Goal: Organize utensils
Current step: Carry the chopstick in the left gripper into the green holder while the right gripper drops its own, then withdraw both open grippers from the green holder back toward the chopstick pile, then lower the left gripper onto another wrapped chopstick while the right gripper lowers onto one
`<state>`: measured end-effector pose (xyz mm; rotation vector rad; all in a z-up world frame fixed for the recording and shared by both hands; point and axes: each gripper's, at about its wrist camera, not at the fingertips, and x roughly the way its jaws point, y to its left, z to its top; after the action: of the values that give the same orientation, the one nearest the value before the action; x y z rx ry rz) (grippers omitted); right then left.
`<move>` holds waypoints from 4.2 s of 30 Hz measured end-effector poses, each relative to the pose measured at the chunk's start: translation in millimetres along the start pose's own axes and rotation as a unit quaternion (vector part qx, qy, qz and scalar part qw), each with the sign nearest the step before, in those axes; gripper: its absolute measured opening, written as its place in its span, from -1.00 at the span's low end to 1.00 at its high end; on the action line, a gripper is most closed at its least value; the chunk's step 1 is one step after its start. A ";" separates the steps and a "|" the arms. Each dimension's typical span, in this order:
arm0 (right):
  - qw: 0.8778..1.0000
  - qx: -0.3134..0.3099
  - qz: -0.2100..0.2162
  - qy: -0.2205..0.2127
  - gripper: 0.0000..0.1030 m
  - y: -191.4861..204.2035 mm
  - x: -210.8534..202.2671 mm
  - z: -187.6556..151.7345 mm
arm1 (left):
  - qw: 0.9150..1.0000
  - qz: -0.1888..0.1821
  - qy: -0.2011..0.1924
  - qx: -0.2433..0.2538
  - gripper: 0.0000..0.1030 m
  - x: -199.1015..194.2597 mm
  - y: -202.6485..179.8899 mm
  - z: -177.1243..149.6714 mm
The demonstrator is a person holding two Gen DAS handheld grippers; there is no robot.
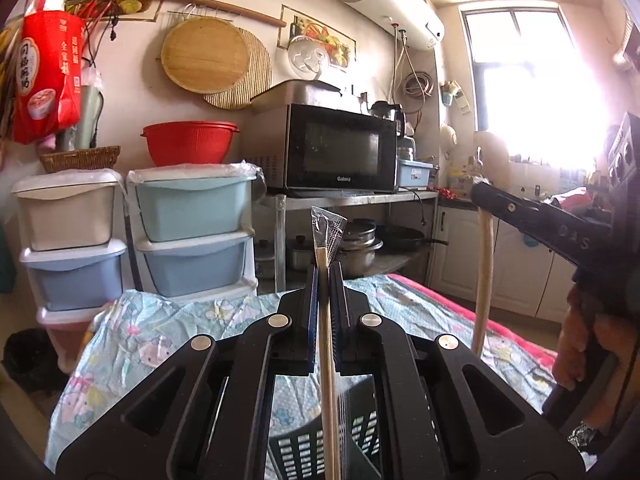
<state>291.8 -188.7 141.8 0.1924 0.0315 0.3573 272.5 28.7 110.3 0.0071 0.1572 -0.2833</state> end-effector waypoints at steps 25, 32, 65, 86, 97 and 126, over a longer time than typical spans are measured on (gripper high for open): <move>0.995 0.013 -0.015 0.098 -0.76 -11.8 -16.6 -43.1 | 0.998 -0.010 0.063 0.003 -0.93 -4.7 -7.0 -37.0; 0.992 0.014 -0.020 0.122 -0.62 -18.4 -28.6 -43.4 | 0.996 -0.011 0.090 -0.012 -0.92 -14.8 -3.4 -37.1; 0.980 -0.006 -0.006 0.200 -0.03 -14.8 -97.2 -36.5 | 0.983 -0.038 0.154 -0.087 0.80 -82.5 12.6 -38.5; 0.963 -0.058 0.044 0.261 0.06 21.9 -127.4 -71.1 | 0.976 -0.007 0.197 -0.098 0.80 -113.4 16.4 -82.5; 0.945 -0.088 0.064 0.308 0.06 33.8 -123.8 -99.1 | 0.964 -0.005 0.248 -0.100 0.80 -110.5 19.0 -116.3; 0.888 -0.130 0.093 0.431 -0.40 38.9 -67.5 -169.4 | 0.913 -0.039 0.376 -0.153 -0.44 -72.4 24.0 -182.9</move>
<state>204.2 -145.8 -17.1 -0.2464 0.8482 0.6122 182.4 77.2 -59.4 -0.2046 0.9719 -0.3232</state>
